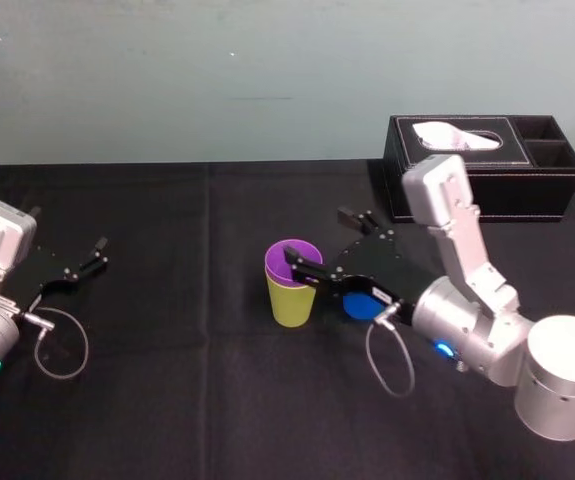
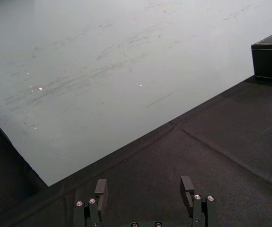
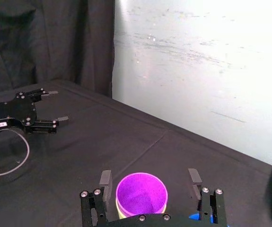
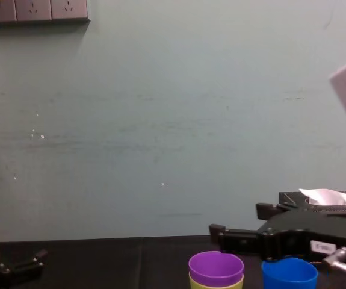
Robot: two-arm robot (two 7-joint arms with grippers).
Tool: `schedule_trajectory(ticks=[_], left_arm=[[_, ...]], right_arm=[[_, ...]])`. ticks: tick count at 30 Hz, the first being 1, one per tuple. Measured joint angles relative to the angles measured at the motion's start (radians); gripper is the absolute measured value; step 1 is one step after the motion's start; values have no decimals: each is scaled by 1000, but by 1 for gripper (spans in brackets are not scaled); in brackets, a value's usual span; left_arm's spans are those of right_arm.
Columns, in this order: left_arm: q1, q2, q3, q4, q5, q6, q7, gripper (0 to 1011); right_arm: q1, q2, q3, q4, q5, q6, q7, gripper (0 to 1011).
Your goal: Stack the three plastic cups sequentially using one hand.
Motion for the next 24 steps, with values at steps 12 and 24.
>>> schedule_trajectory(ticks=[12,24], left_arm=[[0,0,0,0,0,0,0,1010],[0,0,0,0,0,0,0,1010]], right_arm=[[-107,82,70,-107,36,-28,5,1000],[-213,131,145,-114,80,-77,5,1000]])
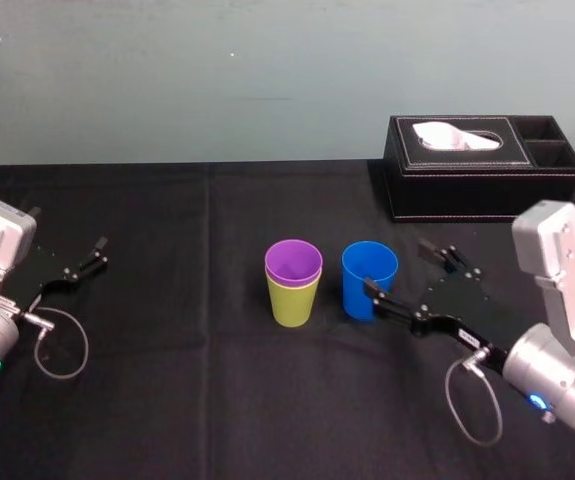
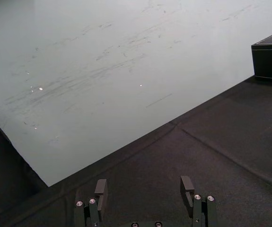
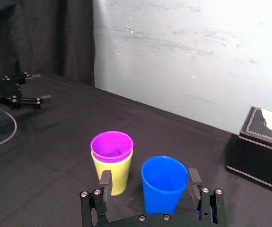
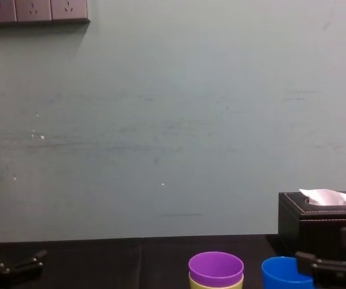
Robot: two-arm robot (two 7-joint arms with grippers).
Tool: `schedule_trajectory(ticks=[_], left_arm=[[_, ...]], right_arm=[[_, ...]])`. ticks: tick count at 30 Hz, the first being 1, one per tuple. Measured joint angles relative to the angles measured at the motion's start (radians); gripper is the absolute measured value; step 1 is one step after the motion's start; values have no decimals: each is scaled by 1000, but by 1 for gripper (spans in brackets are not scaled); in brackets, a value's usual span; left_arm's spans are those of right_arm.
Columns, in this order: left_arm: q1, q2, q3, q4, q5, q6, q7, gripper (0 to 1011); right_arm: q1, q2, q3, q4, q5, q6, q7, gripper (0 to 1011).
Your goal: Stack the three plastic cups sequentially using one hand.
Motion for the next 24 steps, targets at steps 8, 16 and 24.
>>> schedule_trajectory(ticks=[8,16,24], left_arm=[[0,0,0,0,0,0,0,1010],[0,0,0,0,0,0,0,1010],[0,0,0,0,0,0,0,1010]], right_arm=[[-16,-2,17,38,8,-23,-8,1000],[-18,-12,15,84,3,-33,-15,1000],[-7,-25,7,130,-6,-35,-15,1000]])
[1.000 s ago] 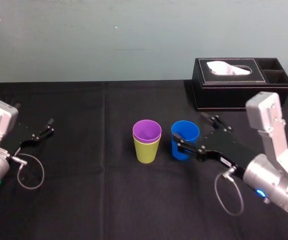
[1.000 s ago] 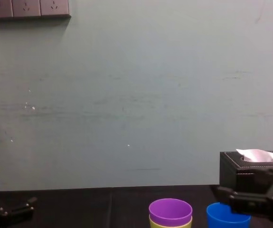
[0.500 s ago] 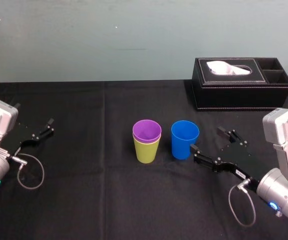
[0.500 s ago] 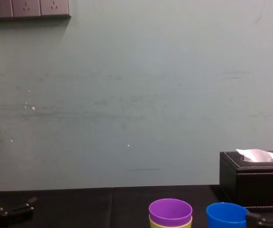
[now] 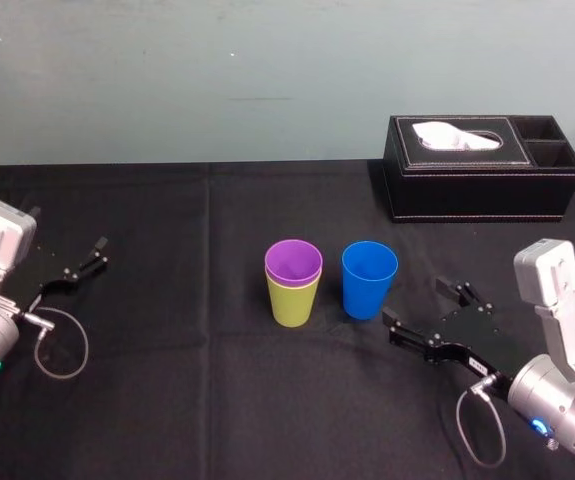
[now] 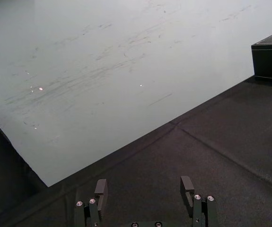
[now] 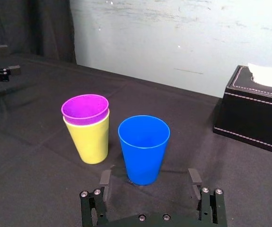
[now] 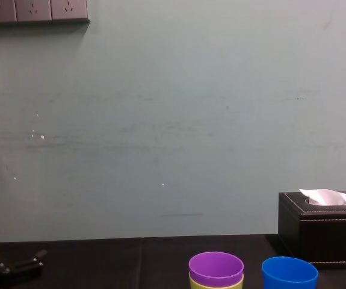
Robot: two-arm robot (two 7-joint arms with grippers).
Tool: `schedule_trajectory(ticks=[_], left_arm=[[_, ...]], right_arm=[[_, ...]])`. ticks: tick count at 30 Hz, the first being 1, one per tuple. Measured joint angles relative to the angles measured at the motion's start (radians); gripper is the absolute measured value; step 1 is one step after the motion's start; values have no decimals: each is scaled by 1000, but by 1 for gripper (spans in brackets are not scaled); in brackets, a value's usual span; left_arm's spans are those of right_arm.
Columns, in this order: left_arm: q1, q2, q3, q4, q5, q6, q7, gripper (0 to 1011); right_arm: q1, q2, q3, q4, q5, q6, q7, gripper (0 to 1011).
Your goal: Stack the three plastic cups sequentially using one hand.
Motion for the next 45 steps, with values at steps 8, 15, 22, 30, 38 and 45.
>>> schedule_trajectory(ticks=[8,15,22,30,38,45], left_arm=[[0,0,0,0,0,0,0,1010],[0,0,0,0,0,0,0,1010],[0,0,0,0,0,0,0,1010],[0,0,0,0,0,0,0,1010],[0,0,0,0,0,0,0,1010],[0,0,0,0,0,0,0,1010]], right_arm=[[15,-5,-7,18,0,6,8,1000],[40,-14,-24,39,-4,18,14,1000],[74,-25,-43,71,-8,31,19,1000],[111,-36,-60,110,-11,38,25,1000],[135,-45,-73,135,-11,42,31,1000],[152,-52,-82,148,-10,45,31,1000]])
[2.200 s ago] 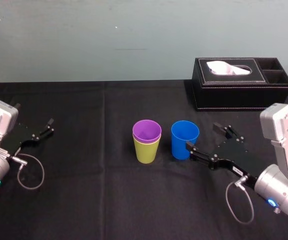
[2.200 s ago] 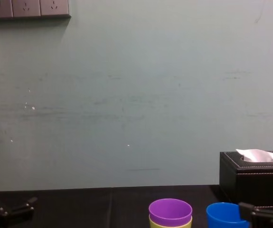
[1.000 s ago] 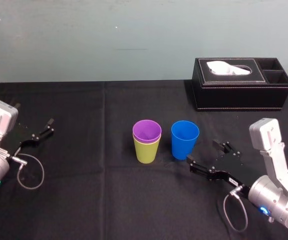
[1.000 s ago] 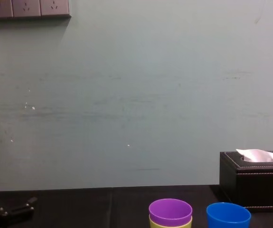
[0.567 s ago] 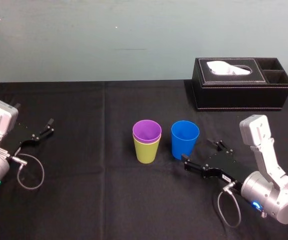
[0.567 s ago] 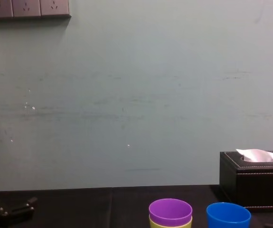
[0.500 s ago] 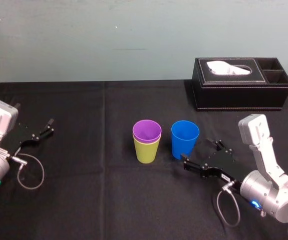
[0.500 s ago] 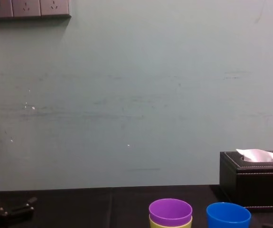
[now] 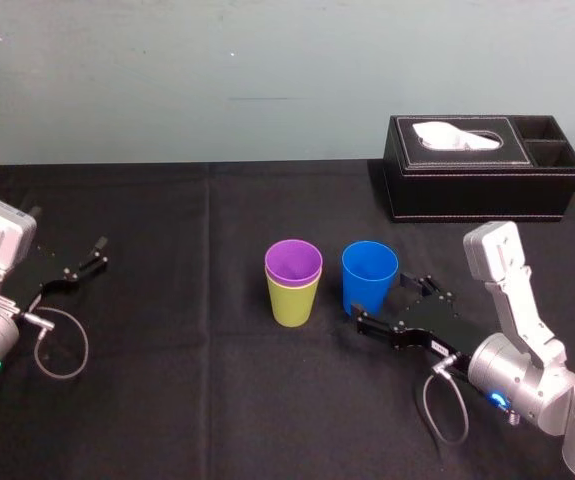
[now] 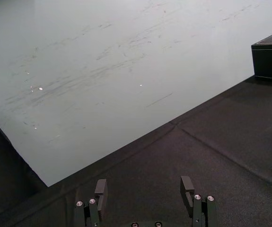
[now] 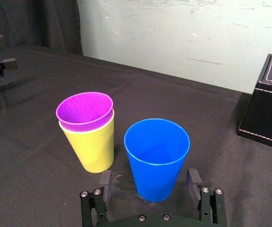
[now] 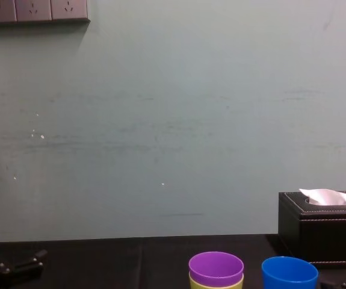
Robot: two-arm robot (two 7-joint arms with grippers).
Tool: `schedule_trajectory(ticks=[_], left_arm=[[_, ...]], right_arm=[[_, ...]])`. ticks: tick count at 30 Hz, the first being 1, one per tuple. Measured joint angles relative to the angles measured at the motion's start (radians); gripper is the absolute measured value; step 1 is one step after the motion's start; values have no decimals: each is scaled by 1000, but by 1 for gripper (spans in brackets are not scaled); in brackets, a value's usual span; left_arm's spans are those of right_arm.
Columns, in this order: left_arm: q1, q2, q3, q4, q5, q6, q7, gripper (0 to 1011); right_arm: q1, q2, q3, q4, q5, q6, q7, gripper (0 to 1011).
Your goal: Stack the three plastic cups sequentially using one hand.
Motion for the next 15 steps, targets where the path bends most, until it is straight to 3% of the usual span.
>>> schedule_trajectory(ticks=[15], left_arm=[[0,0,0,0,0,0,0,1010]], right_arm=[[47,-24,-16,41,14,11,0,1000]])
